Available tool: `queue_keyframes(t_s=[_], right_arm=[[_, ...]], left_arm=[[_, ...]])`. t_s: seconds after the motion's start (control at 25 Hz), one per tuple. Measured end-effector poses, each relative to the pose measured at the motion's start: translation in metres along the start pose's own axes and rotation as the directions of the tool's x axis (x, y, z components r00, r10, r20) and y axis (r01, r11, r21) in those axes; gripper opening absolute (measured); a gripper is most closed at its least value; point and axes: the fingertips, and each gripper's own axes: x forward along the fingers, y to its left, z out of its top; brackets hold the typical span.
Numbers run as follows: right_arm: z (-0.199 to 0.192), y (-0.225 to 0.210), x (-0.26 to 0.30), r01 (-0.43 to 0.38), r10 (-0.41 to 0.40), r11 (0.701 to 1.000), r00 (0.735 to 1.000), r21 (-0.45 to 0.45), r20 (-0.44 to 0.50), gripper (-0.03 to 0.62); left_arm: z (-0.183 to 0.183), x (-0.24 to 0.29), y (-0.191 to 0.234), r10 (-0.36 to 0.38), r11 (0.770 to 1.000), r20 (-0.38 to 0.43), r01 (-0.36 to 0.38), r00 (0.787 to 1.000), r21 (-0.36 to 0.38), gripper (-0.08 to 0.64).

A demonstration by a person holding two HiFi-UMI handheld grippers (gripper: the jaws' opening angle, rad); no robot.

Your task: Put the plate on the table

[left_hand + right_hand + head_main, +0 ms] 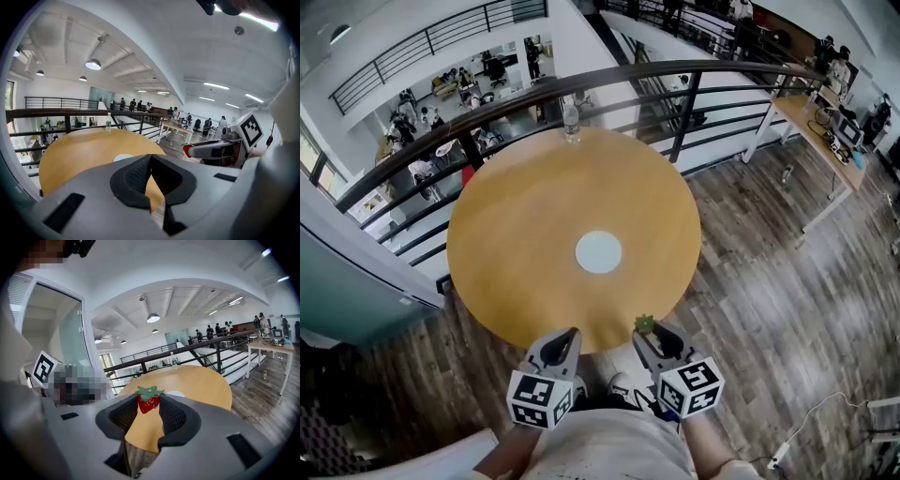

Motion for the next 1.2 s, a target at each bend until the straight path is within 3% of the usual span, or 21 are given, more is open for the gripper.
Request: queue_keyframes(t_s=[0.52, 0.88, 1.2], right_arm=[[-0.011, -0.038, -0.032, -0.059, 0.059, 0.998, 0.998, -0.021, -0.018, 0.155], [-0.015, -0.045, -0.030, -0.077, 0.077, 0.997, 0.997, -0.001, -0.021, 0.155], [-0.010, -0.052, -0.013, -0.051, 0.051, 0.999, 0.999, -0.009, -0.018, 0.155]], left_arm=[[-0.009, 0.008, -0.046, 0.078, 0.997, -0.002, -0.078, 0.997, -0.018, 0.023], [-0.005, 0.006, -0.031, 0.142, 0.990, 0.000, -0.142, 0.990, -0.023, 0.023], [-0.004, 0.025, -0.017, 0.109, 0.994, 0.001, -0.109, 0.994, -0.026, 0.023]])
